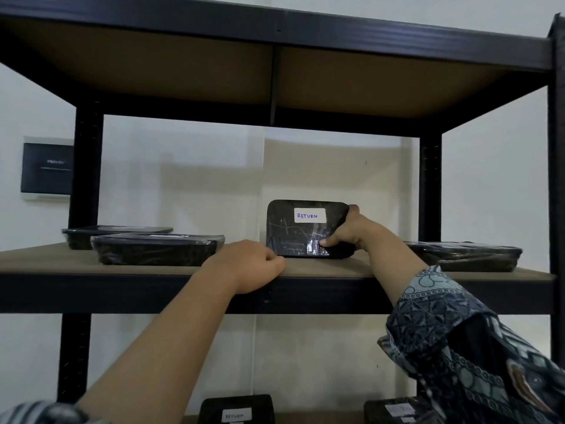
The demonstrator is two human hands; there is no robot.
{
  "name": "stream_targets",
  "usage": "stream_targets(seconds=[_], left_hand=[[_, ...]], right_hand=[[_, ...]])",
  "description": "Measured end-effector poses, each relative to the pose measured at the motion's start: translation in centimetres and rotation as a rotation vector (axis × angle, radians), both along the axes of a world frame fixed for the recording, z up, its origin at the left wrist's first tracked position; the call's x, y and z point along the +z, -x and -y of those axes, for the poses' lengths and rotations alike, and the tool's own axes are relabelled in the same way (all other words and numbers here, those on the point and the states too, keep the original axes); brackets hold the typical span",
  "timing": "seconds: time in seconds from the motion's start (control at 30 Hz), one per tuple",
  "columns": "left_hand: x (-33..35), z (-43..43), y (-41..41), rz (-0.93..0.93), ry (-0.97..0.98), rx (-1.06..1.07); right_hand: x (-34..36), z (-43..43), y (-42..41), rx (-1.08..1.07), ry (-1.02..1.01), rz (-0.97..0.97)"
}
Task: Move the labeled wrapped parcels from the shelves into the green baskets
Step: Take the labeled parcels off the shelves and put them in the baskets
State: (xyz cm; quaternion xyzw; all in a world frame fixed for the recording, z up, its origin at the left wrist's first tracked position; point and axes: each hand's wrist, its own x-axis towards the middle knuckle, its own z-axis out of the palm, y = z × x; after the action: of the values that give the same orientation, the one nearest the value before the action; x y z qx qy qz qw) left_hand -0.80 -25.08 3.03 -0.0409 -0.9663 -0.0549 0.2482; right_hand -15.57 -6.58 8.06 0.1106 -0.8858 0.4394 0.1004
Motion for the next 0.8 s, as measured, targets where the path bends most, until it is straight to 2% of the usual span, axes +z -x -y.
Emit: stream_targets(seconds=[0.2, 0.53, 0.8], left_hand=[[0.0, -0.2, -0.5, 0.028, -0.027, -0.003], [0.2, -0.5, -0.7, 0.057, -0.022, 0.022], [0.3, -0.8, -1.2, 0.045, -0.036, 0.065]], right_hand=[[0.1, 0.2, -0.5, -0.038, -0.063, -0.055], [-0.1, 0.8, -1.7, -0.034, -0.485, -0.093], [0.5, 1.6, -3.4, -0.009, -0.494, -0.215]])
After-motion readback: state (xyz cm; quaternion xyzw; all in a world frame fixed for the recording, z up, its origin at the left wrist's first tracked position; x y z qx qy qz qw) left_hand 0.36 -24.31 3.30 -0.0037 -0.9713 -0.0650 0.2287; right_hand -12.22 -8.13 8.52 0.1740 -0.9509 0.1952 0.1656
